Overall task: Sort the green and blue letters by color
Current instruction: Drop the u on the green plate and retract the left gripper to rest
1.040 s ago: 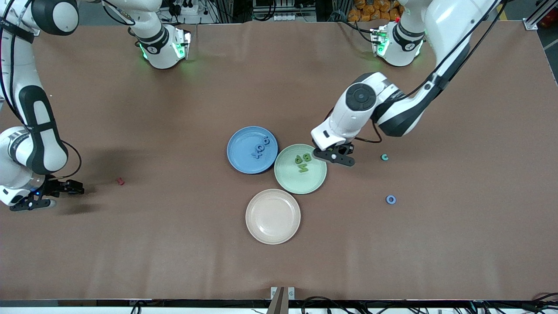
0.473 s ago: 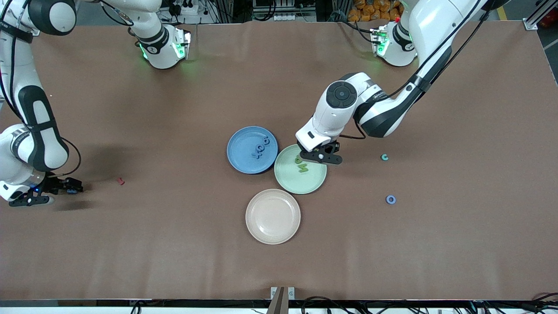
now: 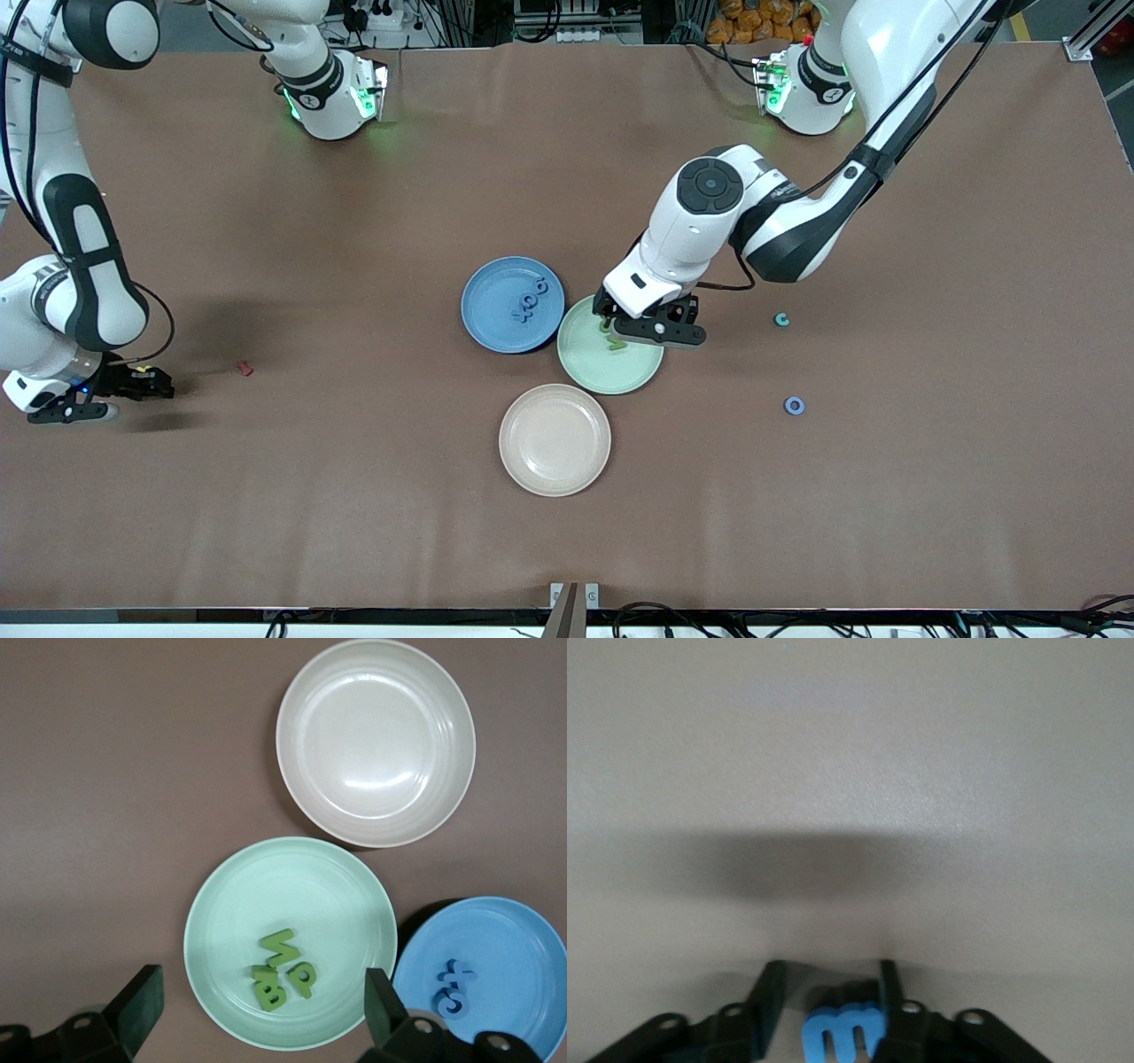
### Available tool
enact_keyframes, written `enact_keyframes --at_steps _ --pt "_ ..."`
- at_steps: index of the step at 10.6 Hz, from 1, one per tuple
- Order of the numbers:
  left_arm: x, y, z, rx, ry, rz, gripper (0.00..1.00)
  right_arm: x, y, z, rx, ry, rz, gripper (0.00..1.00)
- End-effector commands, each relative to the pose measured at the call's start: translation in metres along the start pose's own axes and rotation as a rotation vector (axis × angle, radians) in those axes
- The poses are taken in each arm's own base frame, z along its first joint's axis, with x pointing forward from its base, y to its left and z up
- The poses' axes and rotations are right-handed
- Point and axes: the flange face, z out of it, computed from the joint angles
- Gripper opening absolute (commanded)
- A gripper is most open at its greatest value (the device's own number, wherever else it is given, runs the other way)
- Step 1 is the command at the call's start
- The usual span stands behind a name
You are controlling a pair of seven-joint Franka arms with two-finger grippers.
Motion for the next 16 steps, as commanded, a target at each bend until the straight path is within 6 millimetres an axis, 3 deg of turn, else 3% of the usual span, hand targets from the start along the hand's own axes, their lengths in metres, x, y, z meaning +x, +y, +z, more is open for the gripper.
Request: enact_keyframes --at_steps 1,5,8,9,12,14,16 --pt "0.017 -0.026 -0.045 0.068 0.047 0.013 1.0 -0.013 0.002 0.002 0.006 0.013 0.028 0.4" --pt "0.057 -0.103 -0.107 0.065 0.054 0.026 1.0 -0.016 0.006 0.004 -0.001 0.022 0.017 0.44" --pt "0.08 -0.158 -0.15 0.049 0.035 0.053 1.0 -0.034 0.002 0.012 -0.007 0.022 0.029 0.45" --pt "0.078 -0.169 -0.182 0.032 0.049 0.083 1.0 -0.037 0.0 0.01 -0.003 0.022 0.034 0.46" --pt "0.069 -0.245 -0.228 0.039 -0.012 0.099 1.0 -0.041 -0.001 0.01 0.0 0.018 0.036 0.46" --pt "0.063 -0.284 -0.24 0.062 -0.049 0.063 1.0 -0.047 -0.003 0.013 0.008 0.007 0.043 0.46" --pt "0.06 -0.3 -0.246 0.07 -0.068 0.035 1.0 -0.047 -0.004 0.014 0.009 0.008 0.041 0.46"
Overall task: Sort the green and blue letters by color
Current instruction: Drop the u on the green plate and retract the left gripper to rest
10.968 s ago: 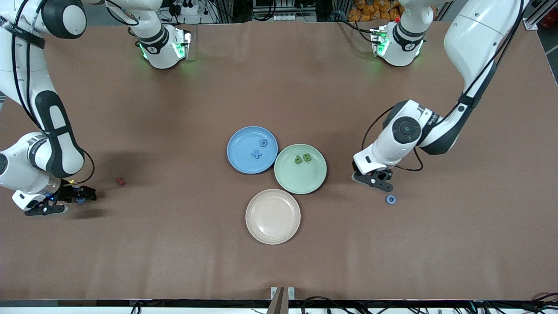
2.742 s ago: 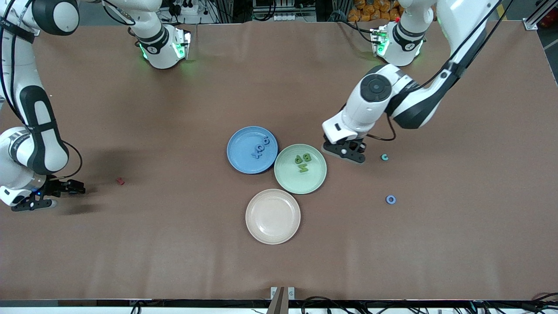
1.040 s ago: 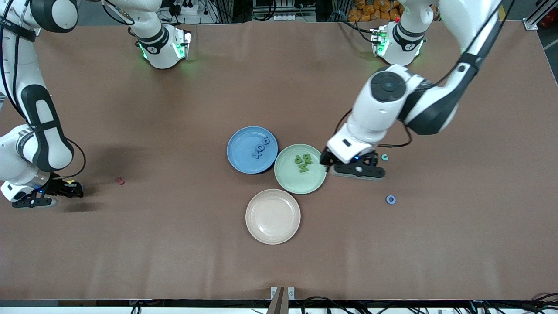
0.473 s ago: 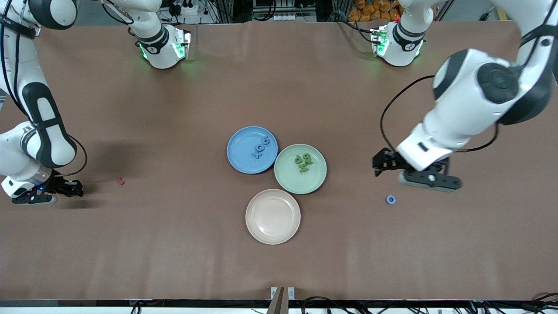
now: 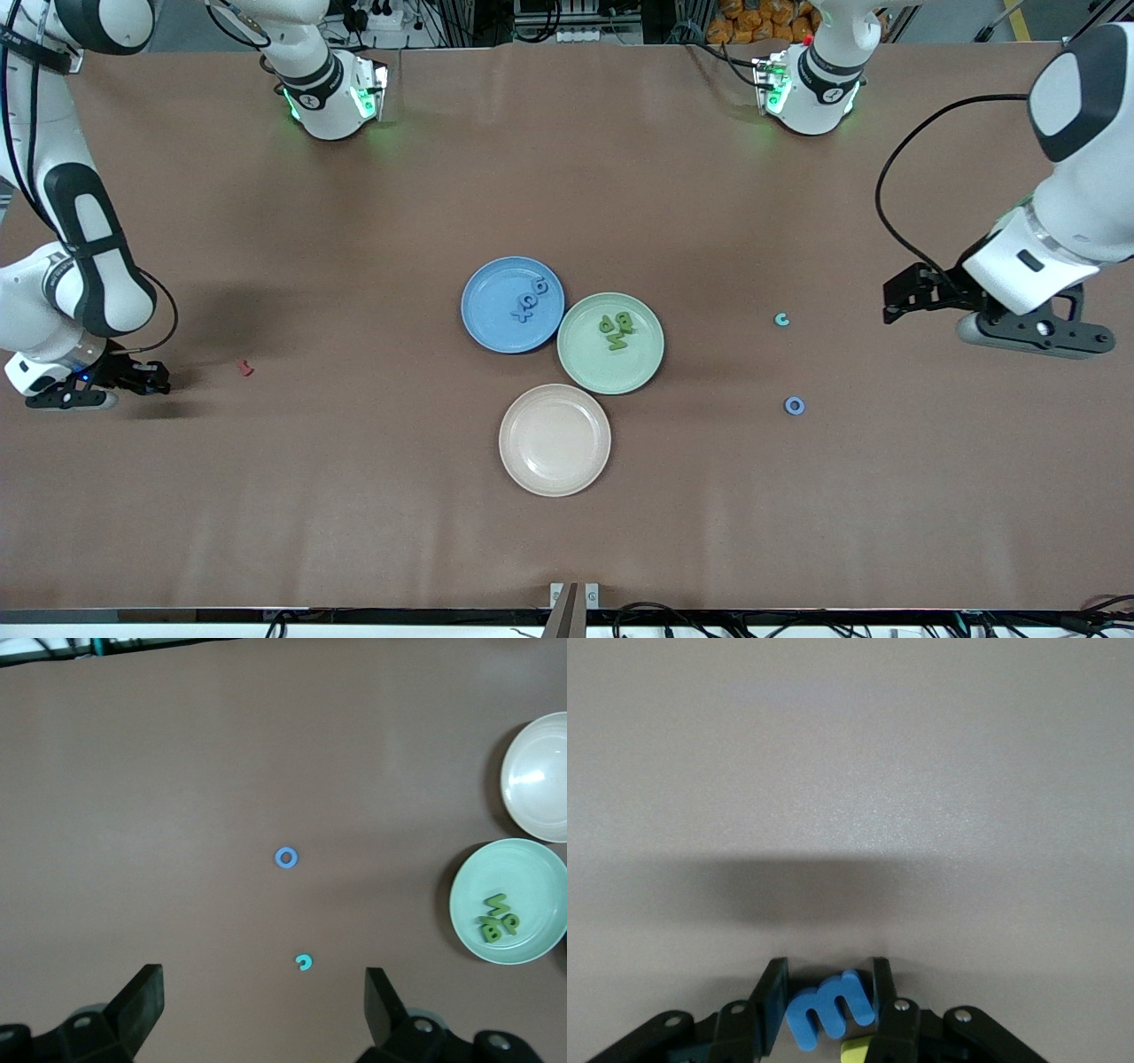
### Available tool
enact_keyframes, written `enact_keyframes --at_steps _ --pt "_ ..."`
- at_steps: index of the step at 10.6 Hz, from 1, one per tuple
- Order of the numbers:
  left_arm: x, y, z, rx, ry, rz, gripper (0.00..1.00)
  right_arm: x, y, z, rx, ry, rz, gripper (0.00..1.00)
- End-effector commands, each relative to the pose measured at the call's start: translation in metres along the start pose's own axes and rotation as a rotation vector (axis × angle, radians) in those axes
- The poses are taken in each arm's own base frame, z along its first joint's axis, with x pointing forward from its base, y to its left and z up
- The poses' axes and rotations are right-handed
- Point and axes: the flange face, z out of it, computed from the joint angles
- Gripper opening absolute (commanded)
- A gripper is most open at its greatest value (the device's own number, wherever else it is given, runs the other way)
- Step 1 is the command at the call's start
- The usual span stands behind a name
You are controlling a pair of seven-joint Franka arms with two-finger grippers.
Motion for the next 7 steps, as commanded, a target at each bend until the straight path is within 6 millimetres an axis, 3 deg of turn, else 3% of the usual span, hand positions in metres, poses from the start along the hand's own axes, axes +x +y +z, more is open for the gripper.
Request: enact_keyframes --at_steps 1,4,7 --pt "-0.011 -0.019 -0.018 -0.011 -0.009 -0.024 1.0 -0.026 -0.004 0.014 0.033 -0.045 0.002 0.43" --pt "-0.019 -0.019 -0.04 -0.017 0.017 -0.036 1.0 -0.027 -0.006 0.013 0.024 -0.034 -0.006 0.33" --pt "-0.022 -0.017 -0.048 -0.015 0.03 -0.035 1.0 -0.027 -0.008 0.014 0.027 -0.038 -0.007 0.26"
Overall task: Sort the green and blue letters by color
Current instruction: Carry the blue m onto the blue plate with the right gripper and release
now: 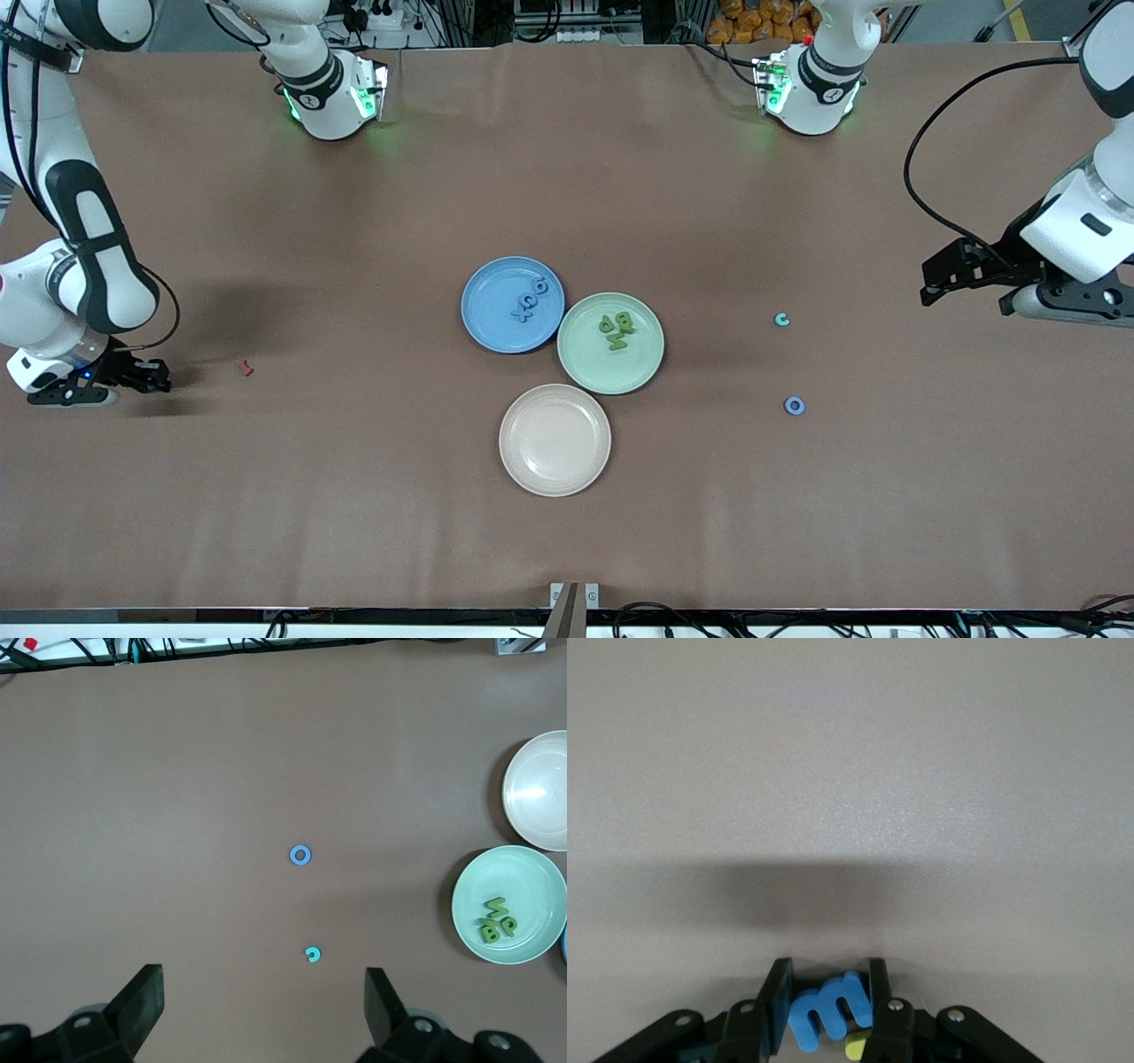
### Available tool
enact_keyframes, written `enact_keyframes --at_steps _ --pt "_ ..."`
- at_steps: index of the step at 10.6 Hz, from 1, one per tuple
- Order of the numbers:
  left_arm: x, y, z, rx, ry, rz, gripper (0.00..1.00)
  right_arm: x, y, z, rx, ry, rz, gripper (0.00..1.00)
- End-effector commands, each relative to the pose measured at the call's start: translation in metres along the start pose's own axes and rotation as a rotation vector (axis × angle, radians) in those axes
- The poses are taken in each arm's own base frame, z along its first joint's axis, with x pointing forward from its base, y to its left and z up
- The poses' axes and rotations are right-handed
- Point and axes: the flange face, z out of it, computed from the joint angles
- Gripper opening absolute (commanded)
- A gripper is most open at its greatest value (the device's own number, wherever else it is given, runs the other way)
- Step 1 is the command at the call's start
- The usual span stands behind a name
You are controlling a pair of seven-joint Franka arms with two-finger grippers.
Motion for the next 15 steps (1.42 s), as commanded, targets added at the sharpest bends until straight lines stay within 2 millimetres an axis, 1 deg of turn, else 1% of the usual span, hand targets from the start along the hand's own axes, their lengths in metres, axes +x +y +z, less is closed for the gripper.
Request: enact_keyframes --at_steps 1,2,4,6,7,9,10,11,12,13,14,15 --pt "-0.009 0.002 -0.019 -0.021 0.015 0.002 1.0 -0.018 -0.008 0.008 0.031 -0.04 -0.011 0.23" --pt "-0.009 0.003 -0.019 -0.023 0.015 0.003 1.0 -0.009 -0.015 -0.007 0.035 -0.028 -0.014 0.21" --pt "-0.013 0.006 -0.022 -0.02 0.003 0.008 1.0 0.006 -0.038 -0.028 0.058 -0.039 0.026 0.2" --pt "-0.015 0.007 -0.021 -0.02 -0.011 0.015 1.0 0.024 -0.077 -0.045 0.075 -0.048 0.069 0.2" --pt "-0.016 0.008 -0.022 -0.02 -0.014 0.017 1.0 0.033 -0.103 -0.055 0.086 -0.056 0.101 0.2" --pt "-0.018 0.01 -0.024 -0.02 -0.02 0.022 1.0 0.05 -0.186 -0.074 0.1 -0.086 0.159 0.2" --pt "-0.018 0.009 -0.024 -0.02 -0.022 0.02 1.0 0.056 -0.237 -0.079 0.091 -0.098 0.189 0.2" --pt "-0.019 0.01 -0.025 -0.02 -0.021 0.02 1.0 0.057 -0.29 -0.081 0.089 -0.109 0.216 0.2" --pt "-0.019 0.011 -0.025 -0.02 -0.022 0.022 1.0 0.054 -0.348 -0.084 0.091 -0.117 0.227 0.2" --pt "-0.02 0.011 -0.025 -0.02 -0.025 0.023 1.0 0.046 -0.408 -0.089 0.094 -0.126 0.208 0.21" --pt "-0.019 0.011 -0.024 -0.02 -0.027 0.025 1.0 0.033 -0.46 -0.092 0.091 -0.128 0.193 0.21" --pt "-0.019 0.012 -0.024 -0.02 -0.027 0.026 1.0 0.018 -0.507 -0.096 0.093 -0.132 0.151 0.21"
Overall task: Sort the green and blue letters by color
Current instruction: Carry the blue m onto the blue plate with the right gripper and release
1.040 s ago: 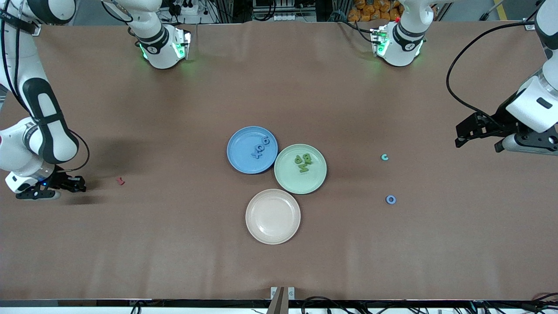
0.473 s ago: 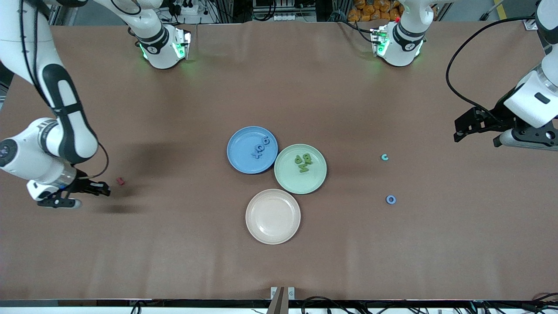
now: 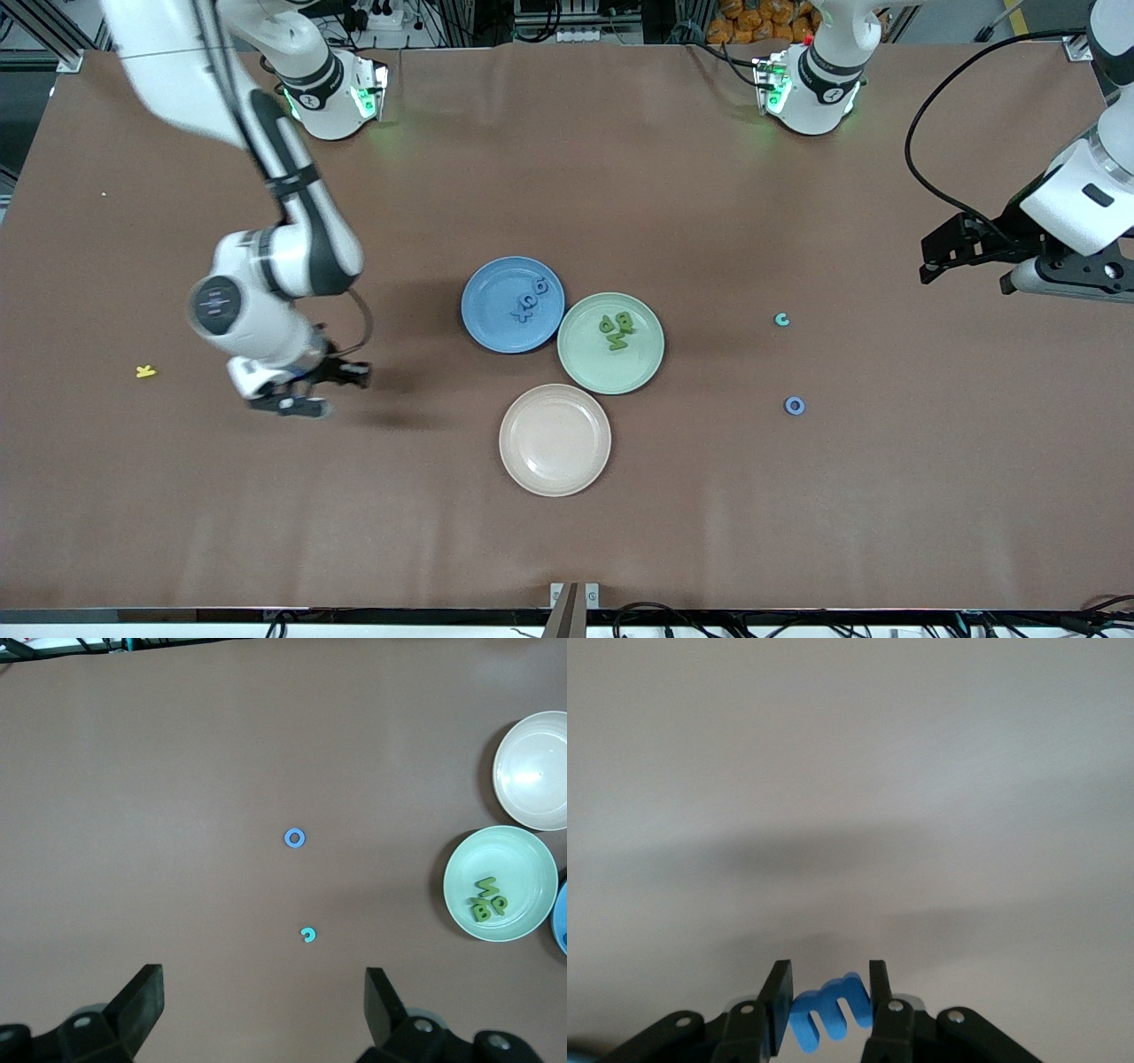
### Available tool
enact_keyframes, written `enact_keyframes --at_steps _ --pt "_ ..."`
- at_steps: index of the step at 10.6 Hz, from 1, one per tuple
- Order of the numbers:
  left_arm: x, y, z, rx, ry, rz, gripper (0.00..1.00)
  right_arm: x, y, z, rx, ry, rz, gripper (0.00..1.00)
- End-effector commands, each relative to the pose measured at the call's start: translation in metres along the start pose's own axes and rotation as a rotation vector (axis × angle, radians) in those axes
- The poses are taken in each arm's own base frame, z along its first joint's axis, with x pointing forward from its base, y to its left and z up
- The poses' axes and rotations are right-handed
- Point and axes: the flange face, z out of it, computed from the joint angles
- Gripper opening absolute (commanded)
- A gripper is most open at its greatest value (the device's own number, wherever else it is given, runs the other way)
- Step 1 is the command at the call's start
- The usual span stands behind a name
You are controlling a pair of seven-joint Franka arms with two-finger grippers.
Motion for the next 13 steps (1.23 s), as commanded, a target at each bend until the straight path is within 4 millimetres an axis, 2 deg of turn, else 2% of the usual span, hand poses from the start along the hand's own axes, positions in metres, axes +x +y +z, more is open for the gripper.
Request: enact_keyframes --at_steps 1,2,4,5,6,7,8,9,10,11,13 --pt "-0.007 0.004 -0.007 -0.023 -0.007 0.014 1.0 -0.067 -0.107 -0.001 0.002 -0.016 -0.085 0.21" --pt "-0.007 0.005 -0.007 -0.024 -0.007 0.016 1.0 -0.092 -0.14 0.001 0.003 -0.021 -0.149 0.21" --pt "-0.007 0.01 -0.007 -0.026 -0.009 0.023 1.0 -0.128 -0.183 0.004 0.008 -0.032 -0.205 0.21" --pt "-0.007 0.009 -0.006 -0.027 -0.009 0.023 1.0 -0.146 -0.202 0.008 0.016 -0.04 -0.225 0.35" --pt "-0.007 0.009 -0.006 -0.03 -0.009 0.021 1.0 -0.153 -0.211 0.005 0.02 -0.042 -0.18 0.99" --pt "-0.007 0.008 -0.006 -0.03 -0.008 0.019 1.0 -0.159 -0.223 0.0 0.03 -0.037 -0.154 1.0" --pt "-0.007 0.009 -0.006 -0.03 -0.01 0.022 1.0 -0.156 -0.228 -0.007 0.042 -0.025 -0.169 1.0" --pt "-0.007 0.009 -0.006 -0.03 -0.01 0.021 1.0 -0.15 -0.224 -0.009 0.031 -0.026 -0.178 1.0" --pt "-0.007 0.009 -0.006 -0.03 -0.01 0.021 1.0 -0.137 -0.214 -0.015 0.031 -0.017 -0.182 1.0" --pt "-0.007 0.009 -0.006 -0.03 -0.01 0.021 1.0 -0.107 -0.183 -0.026 0.03 -0.018 -0.186 1.0" --pt "-0.007 0.009 -0.006 -0.029 -0.01 0.023 1.0 -0.043 -0.101 -0.058 0.035 -0.016 -0.19 1.0"
